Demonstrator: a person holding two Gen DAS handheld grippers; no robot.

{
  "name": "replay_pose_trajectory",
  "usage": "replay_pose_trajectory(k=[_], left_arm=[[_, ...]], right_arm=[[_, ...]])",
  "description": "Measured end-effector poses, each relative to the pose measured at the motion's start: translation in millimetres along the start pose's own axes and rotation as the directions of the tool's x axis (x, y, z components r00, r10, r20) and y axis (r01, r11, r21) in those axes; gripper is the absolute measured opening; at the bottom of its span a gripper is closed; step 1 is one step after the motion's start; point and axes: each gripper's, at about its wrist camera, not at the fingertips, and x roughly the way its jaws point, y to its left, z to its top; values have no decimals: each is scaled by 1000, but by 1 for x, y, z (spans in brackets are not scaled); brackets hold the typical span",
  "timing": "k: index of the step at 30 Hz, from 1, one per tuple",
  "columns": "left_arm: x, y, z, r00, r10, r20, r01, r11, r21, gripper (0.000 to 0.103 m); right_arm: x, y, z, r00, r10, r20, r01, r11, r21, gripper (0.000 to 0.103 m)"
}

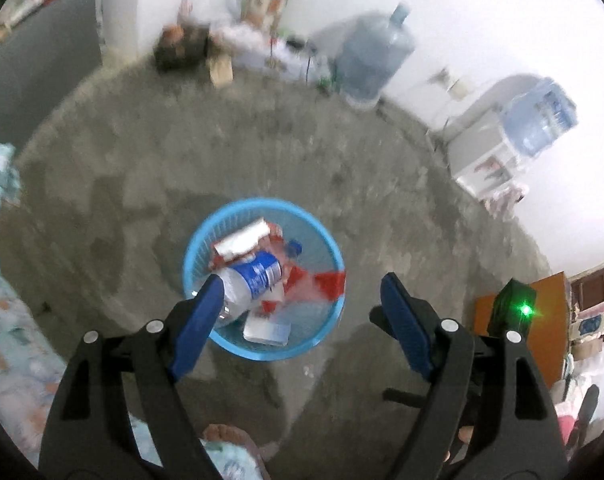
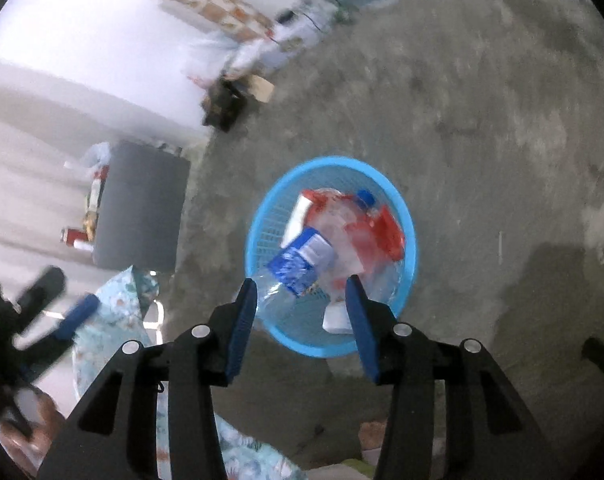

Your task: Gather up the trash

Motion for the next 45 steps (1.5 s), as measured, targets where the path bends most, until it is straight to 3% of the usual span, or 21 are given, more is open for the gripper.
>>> replay_pose_trajectory(k=[4,7,9,12,15,18,21,23,26,30,31,34,37,45], left_arm=[[-100,-6,-26,987,2,161,-14,997,75,83],[-171,-6,-59,959,29,283,-56,995,86,86],[-216,-2,-86,935,71,348,-98,993,60,90],[-276,6,-136,879,198,433,-201,979,-39,93],[-313,14,-177,831,318,456,-276,948,-158,94],[-341,25,-217,765,454,457,-352,889,-293,94],[-355,32,-252,680,591,434,-437,802,-408,94],[-357,41,-268,651,647,396,-476,755,-451,94],[-355,51,-294,659,679,323,-499,716,-487,94],[-336,62,-321,622,761,184,-607,617,-500,94],[-332,63,-328,625,765,158,-615,606,-503,94],[-319,68,-348,652,752,94,-612,595,-520,94],[-309,72,-358,665,745,43,-617,581,-531,94],[-302,66,-358,662,748,37,-624,578,-525,94]], right_arm=[[-57,56,-32,995,18,101,1,982,-190,63],[-104,103,-68,982,71,177,-3,934,-357,79],[-137,137,-98,966,106,235,17,882,-470,88],[-175,176,-138,945,174,277,29,799,-601,96],[-203,207,-172,923,254,288,17,722,-692,96],[-221,233,-204,917,289,274,23,650,-760,96],[-228,246,-230,926,287,246,36,582,-813,96],[-226,253,-247,940,244,237,73,535,-842,96],[-217,244,-272,957,154,246,142,490,-860,96],[-199,223,-300,971,23,238,206,424,-882,96],[-194,219,-302,975,-4,223,204,421,-884,96],[-185,203,-307,986,-52,159,165,451,-877,96],[-184,198,-305,983,-58,175,182,460,-869,96],[-182,199,-296,978,-63,200,206,459,-864,96]])
